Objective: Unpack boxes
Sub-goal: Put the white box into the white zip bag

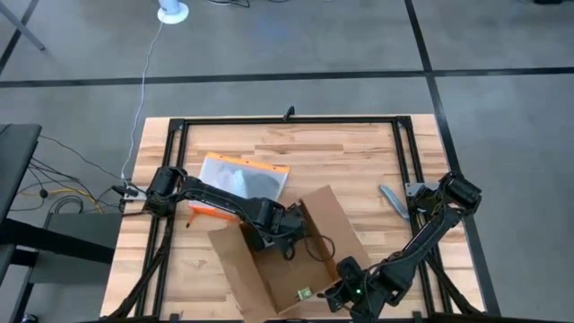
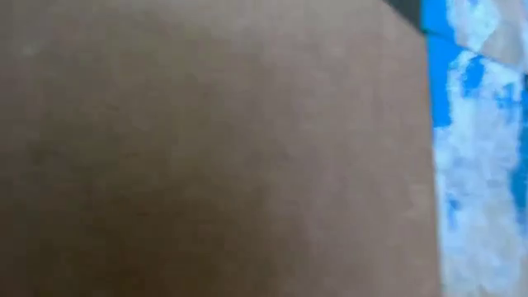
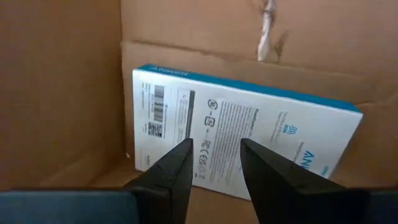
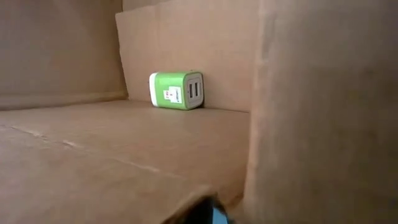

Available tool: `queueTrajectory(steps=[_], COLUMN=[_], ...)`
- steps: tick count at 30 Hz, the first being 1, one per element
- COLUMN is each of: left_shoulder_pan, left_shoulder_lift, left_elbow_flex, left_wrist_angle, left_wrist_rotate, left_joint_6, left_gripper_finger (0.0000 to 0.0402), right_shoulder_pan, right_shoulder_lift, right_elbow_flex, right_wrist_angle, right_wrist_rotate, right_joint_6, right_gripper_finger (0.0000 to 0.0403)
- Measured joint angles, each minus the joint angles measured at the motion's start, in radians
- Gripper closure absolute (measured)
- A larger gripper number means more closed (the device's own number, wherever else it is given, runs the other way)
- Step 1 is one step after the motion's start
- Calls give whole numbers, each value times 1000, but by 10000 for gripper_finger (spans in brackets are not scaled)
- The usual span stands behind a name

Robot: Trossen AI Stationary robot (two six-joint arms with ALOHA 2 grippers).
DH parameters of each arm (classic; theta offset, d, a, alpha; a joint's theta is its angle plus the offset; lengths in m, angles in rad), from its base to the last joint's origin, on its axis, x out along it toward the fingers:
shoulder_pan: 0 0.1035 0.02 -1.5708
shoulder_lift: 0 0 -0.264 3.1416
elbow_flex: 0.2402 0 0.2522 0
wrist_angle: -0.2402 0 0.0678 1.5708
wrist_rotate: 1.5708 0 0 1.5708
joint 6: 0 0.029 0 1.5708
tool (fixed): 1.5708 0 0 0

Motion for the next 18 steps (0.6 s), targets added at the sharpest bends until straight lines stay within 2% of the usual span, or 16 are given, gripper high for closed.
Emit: queueTrajectory(steps=[9,14,18], left_shoulder_pan=[-1,0,0], left_shoulder_lift=[-2,-5,-7], left_elbow_flex=[-32,-108,-158], left_wrist_angle=[55,212,247], left_wrist_rotate=[4,20,22], left_joint_6=[100,197,234], left_gripper_finger=[282,288,292], right_shoulder_pan=[-4,-8,-18], right_shoulder_lift=[-4,-5,-5], right_elbow_flex=[-1,0,-1], right_wrist_angle=[-34,-52,-53], right_wrist_rotate=[-27,-28,-32], right_joint_6=[-41,-41,-41], right_gripper_finger=[403,403,403])
